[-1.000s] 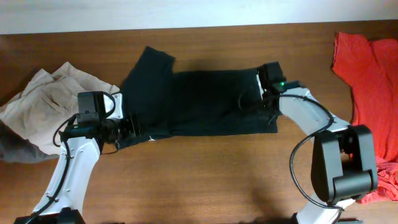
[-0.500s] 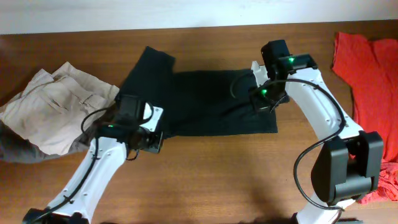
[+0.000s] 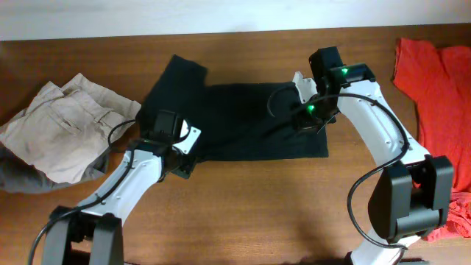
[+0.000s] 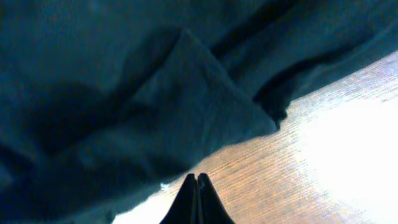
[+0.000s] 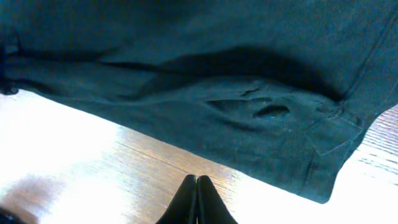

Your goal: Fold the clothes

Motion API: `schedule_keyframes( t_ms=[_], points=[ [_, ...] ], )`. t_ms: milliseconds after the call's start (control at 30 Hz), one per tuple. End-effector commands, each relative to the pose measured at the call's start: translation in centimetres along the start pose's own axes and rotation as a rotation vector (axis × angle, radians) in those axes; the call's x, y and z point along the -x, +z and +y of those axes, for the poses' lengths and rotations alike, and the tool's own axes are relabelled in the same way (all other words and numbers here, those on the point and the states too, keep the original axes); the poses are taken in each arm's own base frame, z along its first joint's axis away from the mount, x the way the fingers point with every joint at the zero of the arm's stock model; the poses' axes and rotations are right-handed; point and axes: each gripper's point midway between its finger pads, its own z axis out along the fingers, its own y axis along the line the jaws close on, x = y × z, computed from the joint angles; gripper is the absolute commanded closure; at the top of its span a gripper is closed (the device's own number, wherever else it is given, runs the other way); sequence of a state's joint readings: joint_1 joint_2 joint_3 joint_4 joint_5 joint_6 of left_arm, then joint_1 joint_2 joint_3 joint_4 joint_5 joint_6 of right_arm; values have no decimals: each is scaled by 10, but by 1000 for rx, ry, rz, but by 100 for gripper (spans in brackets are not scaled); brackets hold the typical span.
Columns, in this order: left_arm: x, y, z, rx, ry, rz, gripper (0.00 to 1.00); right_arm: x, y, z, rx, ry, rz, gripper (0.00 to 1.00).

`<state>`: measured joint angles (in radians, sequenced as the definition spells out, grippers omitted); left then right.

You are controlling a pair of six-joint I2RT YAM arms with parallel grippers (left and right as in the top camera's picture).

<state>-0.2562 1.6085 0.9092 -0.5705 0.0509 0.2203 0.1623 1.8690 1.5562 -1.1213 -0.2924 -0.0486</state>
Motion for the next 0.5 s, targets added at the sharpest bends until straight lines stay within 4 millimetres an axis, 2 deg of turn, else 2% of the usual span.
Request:
schedule_keyframes(
  t_ms=[0,200,300,367,400,467],
  points=[
    [9,6,11,58,44,-13,100,7,-11,7,21,-8,-40,96],
    [29,17,48,256,32,-65,100,7,-11,7,21,-7,-39,96],
    [35,17,73,382,5,-83,100,7,-11,7,21,-7,-38,96],
    [35,9,93,477,-38,-82,100,7,-11,7,21,-6,-36,96],
    [33,0,112,553,-96,-76,100,6,-11,7,21,-5,-32,96],
    [33,-9,123,574,-153,-66,100,4,-11,7,21,-3,-25,96]
  ],
)
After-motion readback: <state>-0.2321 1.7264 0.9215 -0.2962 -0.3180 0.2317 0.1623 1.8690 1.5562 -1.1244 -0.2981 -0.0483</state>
